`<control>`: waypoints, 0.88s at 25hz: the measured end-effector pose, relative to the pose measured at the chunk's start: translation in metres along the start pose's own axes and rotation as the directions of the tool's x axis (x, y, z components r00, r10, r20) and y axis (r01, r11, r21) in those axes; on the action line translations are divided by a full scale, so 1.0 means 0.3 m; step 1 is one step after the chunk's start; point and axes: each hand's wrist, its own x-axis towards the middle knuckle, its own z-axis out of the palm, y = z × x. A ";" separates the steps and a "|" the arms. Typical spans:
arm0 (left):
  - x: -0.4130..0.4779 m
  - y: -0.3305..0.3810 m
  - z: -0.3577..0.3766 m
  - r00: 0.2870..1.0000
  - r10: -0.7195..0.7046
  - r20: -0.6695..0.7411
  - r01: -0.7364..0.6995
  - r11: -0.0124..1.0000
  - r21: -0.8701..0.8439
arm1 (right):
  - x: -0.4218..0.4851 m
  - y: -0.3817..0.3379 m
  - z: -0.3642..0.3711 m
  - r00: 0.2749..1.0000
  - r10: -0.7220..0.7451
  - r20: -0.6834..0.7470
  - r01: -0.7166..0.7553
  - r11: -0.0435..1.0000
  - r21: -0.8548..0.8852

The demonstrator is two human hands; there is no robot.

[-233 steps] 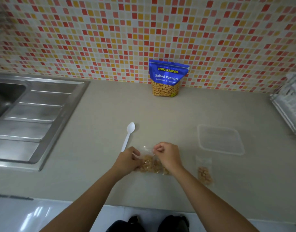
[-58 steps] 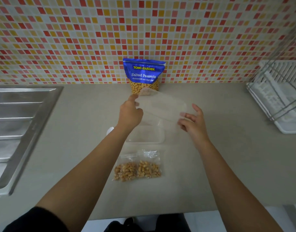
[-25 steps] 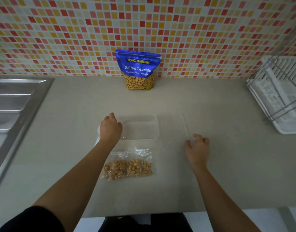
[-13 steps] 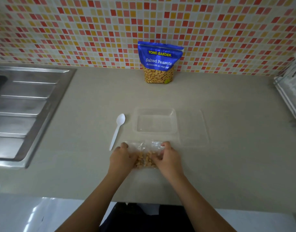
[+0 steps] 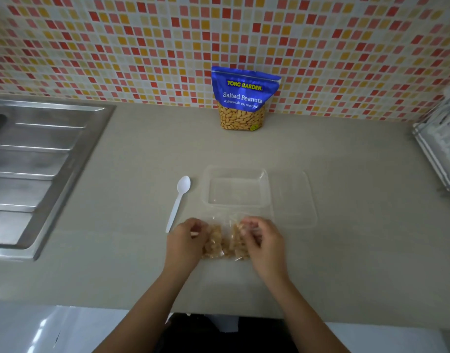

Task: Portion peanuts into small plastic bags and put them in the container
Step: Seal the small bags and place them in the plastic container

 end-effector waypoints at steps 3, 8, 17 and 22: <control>0.105 0.120 -0.007 0.998 0.039 -0.043 -0.041 0.998 -0.054 | 0.154 -0.032 -0.075 0.998 -0.033 -0.056 0.031 0.999 -0.041; 0.285 0.238 0.107 0.997 0.020 0.071 -0.019 1.000 -0.011 | 0.376 -0.025 -0.067 0.997 -0.020 0.070 0.043 0.940 -0.338; 0.345 0.145 0.233 0.978 0.116 0.174 -0.144 0.976 0.162 | 0.395 0.005 -0.001 0.979 0.060 0.195 0.130 0.552 -0.823; 0.347 0.136 0.253 0.953 0.257 0.159 -0.297 0.895 0.332 | 0.397 0.018 -0.037 0.950 0.102 0.295 0.220 0.453 -0.864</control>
